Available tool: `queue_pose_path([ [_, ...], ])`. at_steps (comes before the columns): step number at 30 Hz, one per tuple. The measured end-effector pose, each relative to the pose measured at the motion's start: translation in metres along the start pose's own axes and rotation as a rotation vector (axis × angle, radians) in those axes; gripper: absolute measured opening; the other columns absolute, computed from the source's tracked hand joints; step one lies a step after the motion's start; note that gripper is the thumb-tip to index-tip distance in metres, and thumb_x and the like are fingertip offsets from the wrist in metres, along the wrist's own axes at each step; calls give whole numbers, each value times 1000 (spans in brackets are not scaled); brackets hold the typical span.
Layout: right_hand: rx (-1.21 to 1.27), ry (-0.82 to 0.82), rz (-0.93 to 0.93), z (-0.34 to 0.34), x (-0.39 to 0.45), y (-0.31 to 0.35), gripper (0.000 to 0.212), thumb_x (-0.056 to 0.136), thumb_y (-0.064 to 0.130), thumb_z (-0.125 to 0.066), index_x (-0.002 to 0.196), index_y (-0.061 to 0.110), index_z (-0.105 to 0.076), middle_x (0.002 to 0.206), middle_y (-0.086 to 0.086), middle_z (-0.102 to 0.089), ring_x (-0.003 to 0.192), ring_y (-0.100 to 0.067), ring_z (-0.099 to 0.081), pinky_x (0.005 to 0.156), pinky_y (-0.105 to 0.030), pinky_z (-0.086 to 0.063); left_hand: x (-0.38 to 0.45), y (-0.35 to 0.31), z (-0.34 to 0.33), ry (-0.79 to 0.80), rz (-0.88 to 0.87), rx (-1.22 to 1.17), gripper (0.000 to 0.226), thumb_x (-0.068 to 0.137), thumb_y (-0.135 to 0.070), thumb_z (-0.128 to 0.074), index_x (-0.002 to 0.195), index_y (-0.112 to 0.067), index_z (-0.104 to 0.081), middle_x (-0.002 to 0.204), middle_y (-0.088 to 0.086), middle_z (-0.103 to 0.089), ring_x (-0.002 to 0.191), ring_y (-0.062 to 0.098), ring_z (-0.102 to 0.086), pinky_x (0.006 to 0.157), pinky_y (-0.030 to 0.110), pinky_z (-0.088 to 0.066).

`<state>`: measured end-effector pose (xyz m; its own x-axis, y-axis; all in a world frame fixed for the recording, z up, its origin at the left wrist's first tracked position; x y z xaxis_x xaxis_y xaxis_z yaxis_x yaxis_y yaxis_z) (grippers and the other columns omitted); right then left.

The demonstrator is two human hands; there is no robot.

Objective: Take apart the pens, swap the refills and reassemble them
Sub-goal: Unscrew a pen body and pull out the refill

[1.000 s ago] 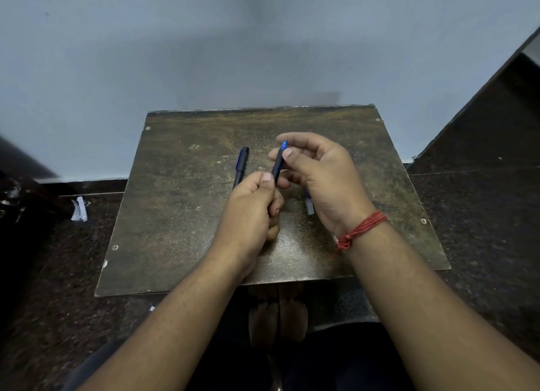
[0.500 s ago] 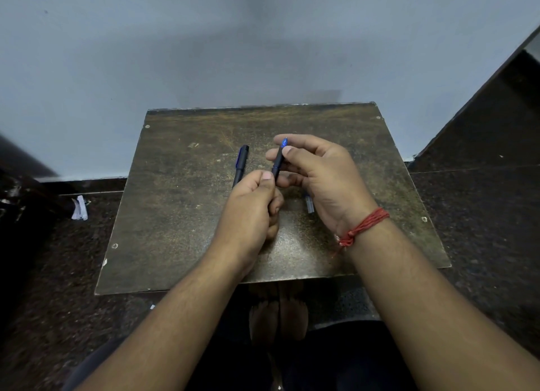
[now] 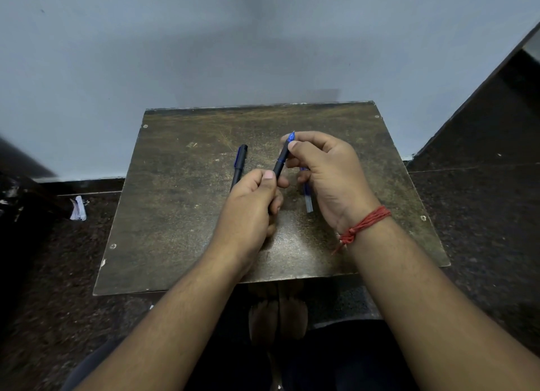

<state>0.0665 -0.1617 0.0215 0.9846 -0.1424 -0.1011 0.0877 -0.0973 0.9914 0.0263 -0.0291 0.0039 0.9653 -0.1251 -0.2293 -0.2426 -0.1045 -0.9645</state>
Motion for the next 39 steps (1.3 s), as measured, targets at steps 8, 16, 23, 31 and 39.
queue_pose_path([
  [8, 29, 26, -41, -2, -1, -6, 23, 75, 31, -81, 86, 17, -67, 78, -2, -69, 73, -20, -65, 68, -44, -51, -1, -1, -1, 0, -1, -11, 33, 111, -29, -38, 91, -17, -62, 53, -12, -43, 40, 2, -30, 38, 19, -24],
  [16, 90, 85, -75, -5, -1, -4, 12, 91, 10, -65, 99, 9, -73, 92, -9, -76, 83, -23, -68, 77, -44, -48, -1, 0, -1, -9, 0, -30, 33, 111, -27, -37, 91, -16, -61, 52, -12, -42, 39, 0, -28, 37, 18, -23],
  [23, 56, 25, -38, -3, -2, -5, 17, 82, 24, -79, 91, 14, -68, 82, -2, -69, 80, -22, -67, 79, -53, -56, -1, -1, -1, -6, -6, -20, 33, 111, -27, -37, 92, -15, -61, 52, -12, -42, 39, 1, -29, 38, 17, -23],
  [31, 92, 54, -59, -4, -3, -2, 17, 91, 1, -58, 99, 6, -72, 89, -11, -75, 78, -21, -69, 70, -35, -56, -1, -1, -1, -4, 4, -18, 32, 112, -26, -37, 92, -13, -59, 52, -12, -42, 38, 1, -28, 37, 17, -22],
  [39, 89, 21, -44, -4, -4, -1, 5, 90, 14, -71, 91, 13, -67, 84, -5, -70, 81, -21, -68, 69, -33, -57, -1, -1, -2, 2, 3, -20, 32, 112, -25, -37, 92, -14, -60, 52, -12, -42, 38, 1, -28, 37, 17, -22],
])
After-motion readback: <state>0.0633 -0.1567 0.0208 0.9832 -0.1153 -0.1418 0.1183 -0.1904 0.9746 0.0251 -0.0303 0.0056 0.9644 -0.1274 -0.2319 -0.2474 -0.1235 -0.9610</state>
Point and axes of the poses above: each hand's wrist, its own x-axis towards the middle knuckle, its own z-axis out of the back of the hand, y = z × x, the point moved 3 cm from there along x, towards the middle knuckle
